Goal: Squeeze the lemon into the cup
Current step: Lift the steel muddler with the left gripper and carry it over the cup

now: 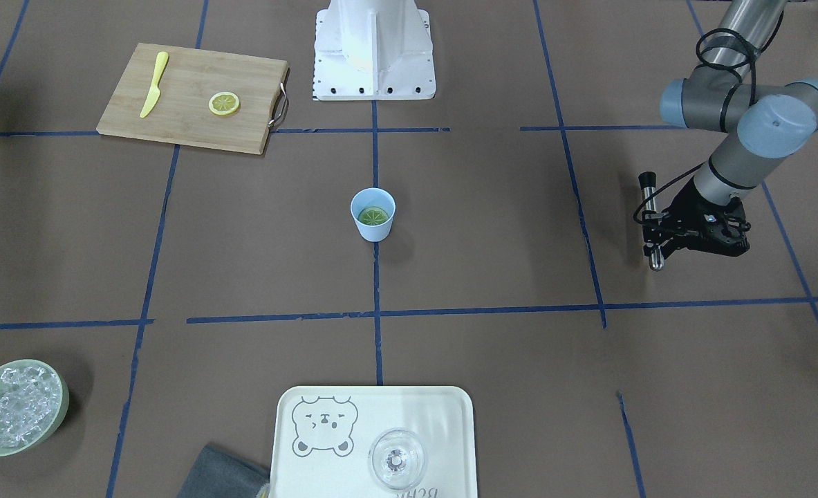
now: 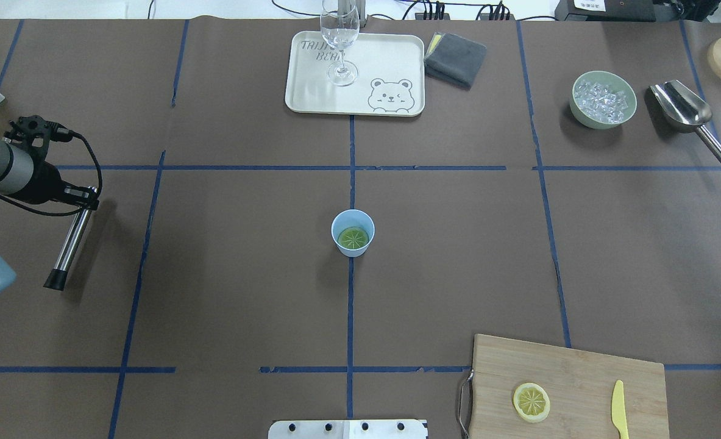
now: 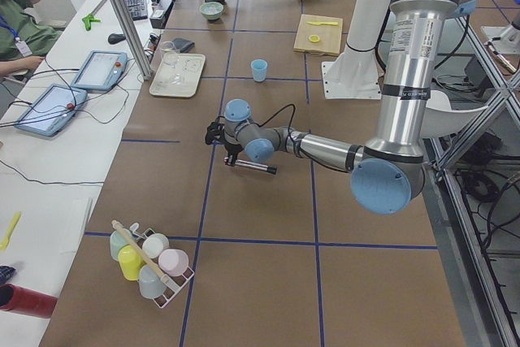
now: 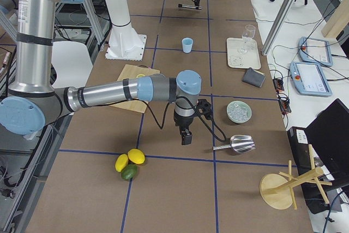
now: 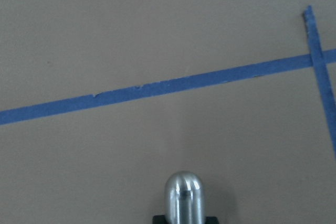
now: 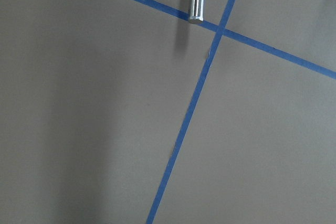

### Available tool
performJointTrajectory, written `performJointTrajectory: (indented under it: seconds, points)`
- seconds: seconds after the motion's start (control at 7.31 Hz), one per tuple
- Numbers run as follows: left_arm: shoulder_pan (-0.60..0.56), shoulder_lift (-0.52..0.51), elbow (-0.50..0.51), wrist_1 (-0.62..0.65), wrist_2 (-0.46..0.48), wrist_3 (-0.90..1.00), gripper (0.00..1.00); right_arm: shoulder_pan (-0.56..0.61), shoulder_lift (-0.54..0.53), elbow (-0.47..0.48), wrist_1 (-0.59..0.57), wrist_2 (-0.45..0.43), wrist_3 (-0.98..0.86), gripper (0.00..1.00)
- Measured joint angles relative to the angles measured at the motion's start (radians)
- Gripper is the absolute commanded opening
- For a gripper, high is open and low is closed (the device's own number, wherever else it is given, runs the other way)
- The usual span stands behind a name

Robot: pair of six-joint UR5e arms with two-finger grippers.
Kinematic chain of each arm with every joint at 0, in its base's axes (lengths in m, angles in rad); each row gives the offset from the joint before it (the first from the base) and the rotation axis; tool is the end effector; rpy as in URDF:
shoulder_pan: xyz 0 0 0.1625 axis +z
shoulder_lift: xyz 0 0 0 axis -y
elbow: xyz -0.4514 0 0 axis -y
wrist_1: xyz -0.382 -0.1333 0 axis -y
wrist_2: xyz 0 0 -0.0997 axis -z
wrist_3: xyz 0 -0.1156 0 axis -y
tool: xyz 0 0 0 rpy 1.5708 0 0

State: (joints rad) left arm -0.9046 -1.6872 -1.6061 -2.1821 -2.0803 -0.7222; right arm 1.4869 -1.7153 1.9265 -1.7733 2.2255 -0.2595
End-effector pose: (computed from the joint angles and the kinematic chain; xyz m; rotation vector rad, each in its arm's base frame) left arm 0.2929 -0.4971 0.5572 0.2634 0.8489 0.1420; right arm 0.0284 -0.4128 0.6199 0.0661 -0.6546 -0.3338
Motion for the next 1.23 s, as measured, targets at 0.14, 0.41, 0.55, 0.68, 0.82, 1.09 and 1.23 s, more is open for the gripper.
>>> performJointTrajectory:
  seconds: [0.14,0.41,0.55,0.68,0.82,1.09,1.23]
  points:
    - [-0.012,-0.010,-0.040,-0.001,0.003,0.013,0.00,0.000,0.000,-0.001,0.000,0.000,0.000,1.00]
    - [-0.082,-0.085,-0.100,-0.003,0.008,0.097,0.00,0.016,-0.004,-0.004,0.000,-0.001,0.000,1.00]
    - [-0.104,-0.131,-0.116,-0.019,0.010,0.136,0.00,0.038,-0.009,-0.016,0.000,0.000,-0.001,1.00]
    - [-0.111,-0.167,-0.129,-0.063,0.012,0.151,0.00,0.064,-0.017,-0.034,-0.001,0.002,-0.003,1.00]
    - [-0.111,-0.205,-0.140,-0.121,0.030,0.143,0.00,0.088,-0.034,-0.044,0.000,0.004,-0.003,1.00]
    - [-0.046,-0.270,-0.159,-0.240,0.175,0.046,0.00,0.127,-0.070,-0.049,0.000,0.050,0.000,1.00]
    - [0.023,-0.307,-0.152,-0.300,0.263,0.018,0.00,0.147,-0.079,-0.048,0.000,0.071,0.001,1.00]
